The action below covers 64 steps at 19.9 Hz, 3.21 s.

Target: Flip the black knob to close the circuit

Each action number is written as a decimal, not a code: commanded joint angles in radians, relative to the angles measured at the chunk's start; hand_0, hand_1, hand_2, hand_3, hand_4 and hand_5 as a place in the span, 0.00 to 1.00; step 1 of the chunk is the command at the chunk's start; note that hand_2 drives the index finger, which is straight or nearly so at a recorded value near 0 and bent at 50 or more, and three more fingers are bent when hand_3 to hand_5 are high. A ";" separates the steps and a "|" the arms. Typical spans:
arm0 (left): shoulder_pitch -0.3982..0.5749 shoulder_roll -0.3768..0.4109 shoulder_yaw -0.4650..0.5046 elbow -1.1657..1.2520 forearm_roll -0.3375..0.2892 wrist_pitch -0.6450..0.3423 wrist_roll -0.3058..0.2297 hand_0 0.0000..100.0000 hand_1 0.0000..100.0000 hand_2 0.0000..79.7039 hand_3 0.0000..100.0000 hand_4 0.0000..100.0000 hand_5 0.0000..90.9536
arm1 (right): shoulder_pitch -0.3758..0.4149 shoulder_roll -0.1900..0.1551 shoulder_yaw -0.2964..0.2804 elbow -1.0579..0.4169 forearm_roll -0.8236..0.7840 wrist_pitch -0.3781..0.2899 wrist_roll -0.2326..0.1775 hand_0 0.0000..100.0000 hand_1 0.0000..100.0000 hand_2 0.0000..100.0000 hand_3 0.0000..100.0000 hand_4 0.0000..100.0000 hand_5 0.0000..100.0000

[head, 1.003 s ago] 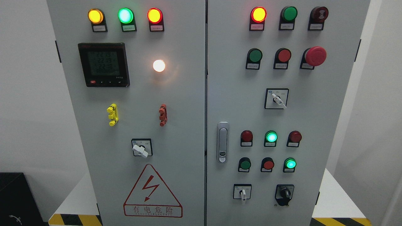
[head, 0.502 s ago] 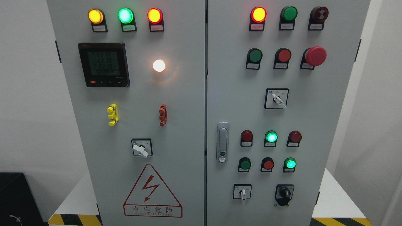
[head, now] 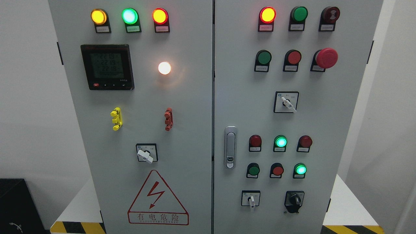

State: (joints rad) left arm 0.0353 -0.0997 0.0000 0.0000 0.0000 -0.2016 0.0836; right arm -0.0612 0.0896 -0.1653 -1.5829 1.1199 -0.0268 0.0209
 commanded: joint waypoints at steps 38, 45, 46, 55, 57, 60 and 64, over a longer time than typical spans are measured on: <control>0.000 0.000 -0.021 0.021 -0.021 0.001 -0.001 0.12 0.56 0.00 0.00 0.00 0.00 | -0.140 0.024 0.004 -0.106 0.100 0.191 0.067 0.00 0.18 0.82 1.00 0.82 0.81; 0.000 0.000 -0.020 0.021 -0.020 0.001 -0.001 0.12 0.56 0.00 0.00 0.00 0.00 | -0.164 0.024 0.004 -0.097 0.112 0.200 0.083 0.00 0.18 0.82 1.00 0.81 0.81; 0.000 0.000 -0.020 0.021 -0.021 -0.001 -0.001 0.12 0.56 0.00 0.00 0.00 0.00 | -0.172 0.024 0.004 -0.094 0.112 0.200 0.083 0.00 0.18 0.82 1.00 0.81 0.81; 0.000 0.000 -0.020 0.021 -0.021 0.001 0.001 0.12 0.56 0.00 0.00 0.00 0.00 | -0.187 0.022 0.003 -0.069 0.113 0.211 0.083 0.00 0.19 0.81 1.00 0.81 0.81; 0.000 0.000 -0.020 0.021 -0.020 -0.001 -0.001 0.12 0.56 0.00 0.00 0.00 0.00 | -0.189 0.021 0.001 -0.068 0.116 0.211 0.083 0.00 0.19 0.81 1.00 0.81 0.81; 0.000 0.000 -0.021 0.021 -0.020 -0.001 0.001 0.12 0.56 0.00 0.00 0.00 0.00 | -0.187 0.021 -0.002 -0.057 0.132 0.211 0.082 0.00 0.20 0.81 1.00 0.81 0.81; 0.000 0.000 -0.020 0.021 -0.021 0.001 0.001 0.12 0.56 0.00 0.00 0.00 0.00 | -0.189 0.021 -0.005 -0.051 0.132 0.211 0.076 0.00 0.21 0.81 1.00 0.81 0.81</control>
State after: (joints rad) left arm 0.0353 -0.0997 0.0000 0.0000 0.0000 -0.2016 0.0827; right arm -0.2473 0.1107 -0.1651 -1.6531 1.2447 0.1837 0.1097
